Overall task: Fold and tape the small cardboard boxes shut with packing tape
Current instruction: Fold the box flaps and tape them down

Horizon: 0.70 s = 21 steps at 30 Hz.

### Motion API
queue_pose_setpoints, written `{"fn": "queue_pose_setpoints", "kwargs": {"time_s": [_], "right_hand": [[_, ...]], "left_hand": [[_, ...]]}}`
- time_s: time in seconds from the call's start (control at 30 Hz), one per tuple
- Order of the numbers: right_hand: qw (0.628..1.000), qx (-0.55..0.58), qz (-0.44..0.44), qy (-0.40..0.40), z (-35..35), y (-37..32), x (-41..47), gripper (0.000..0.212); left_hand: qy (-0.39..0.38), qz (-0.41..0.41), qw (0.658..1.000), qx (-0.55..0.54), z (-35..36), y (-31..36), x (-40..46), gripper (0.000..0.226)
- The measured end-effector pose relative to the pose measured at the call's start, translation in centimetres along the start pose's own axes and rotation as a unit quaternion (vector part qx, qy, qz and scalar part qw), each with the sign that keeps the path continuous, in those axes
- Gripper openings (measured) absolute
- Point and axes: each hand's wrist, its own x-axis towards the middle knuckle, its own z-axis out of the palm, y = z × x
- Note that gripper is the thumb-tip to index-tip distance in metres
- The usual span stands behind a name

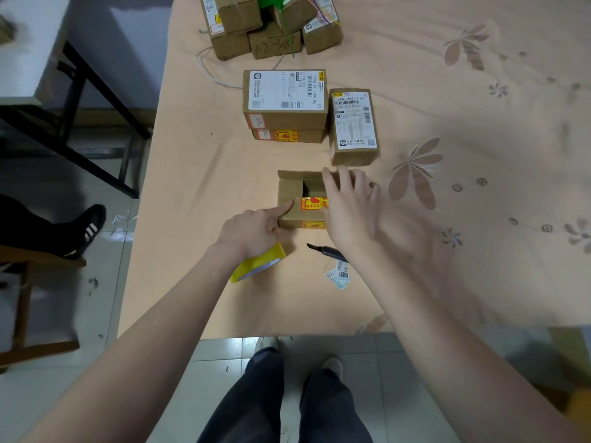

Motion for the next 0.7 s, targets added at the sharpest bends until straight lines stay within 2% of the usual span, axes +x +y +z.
{"fn": "queue_pose_setpoints", "kwargs": {"time_s": [0.1, 0.3, 0.5, 0.7], "right_hand": [[1.000, 0.007, -0.018, -0.018, 0.7, 0.1, -1.6, 0.052], [0.998, 0.030, -0.024, -0.048, 2.0, -0.1, -2.8, 0.047], [0.996, 0.041, -0.042, -0.072, 1.4, 0.3, -2.5, 0.052], [0.991, 0.097, -0.033, -0.090, 0.9, 0.9, -1.8, 0.062]], "left_hand": [[0.005, 0.002, 1.000, 0.014, 0.1, 0.1, 0.0, 0.058], [0.050, 0.034, 0.998, 0.036, -0.1, 1.1, -0.2, 0.059], [-0.010, 0.024, 0.994, 0.107, 0.2, 3.2, 1.3, 0.066], [0.015, 0.006, 0.981, 0.193, 1.0, 4.4, 1.1, 0.067]]}}
